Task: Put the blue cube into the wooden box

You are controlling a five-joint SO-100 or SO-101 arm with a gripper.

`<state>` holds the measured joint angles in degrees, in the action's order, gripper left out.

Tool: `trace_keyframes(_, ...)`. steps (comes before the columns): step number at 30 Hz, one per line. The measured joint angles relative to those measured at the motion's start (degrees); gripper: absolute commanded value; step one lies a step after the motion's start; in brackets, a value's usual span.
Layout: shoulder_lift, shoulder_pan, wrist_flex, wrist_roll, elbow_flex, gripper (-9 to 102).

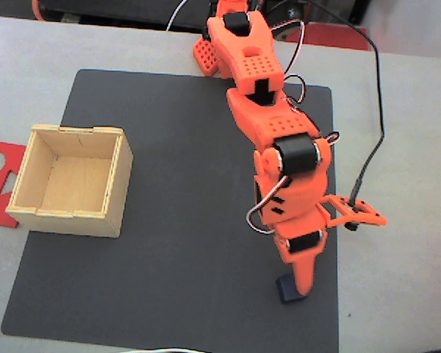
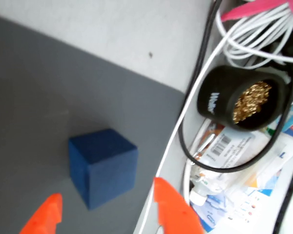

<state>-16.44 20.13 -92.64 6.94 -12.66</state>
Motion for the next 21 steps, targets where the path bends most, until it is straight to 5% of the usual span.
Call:
trace_keyframes(11,4.39,-1.23,5.1,-0.26,0.0,30)
trace_keyframes(21,4.39,-2.02,6.15,-0.44,0.0,14)
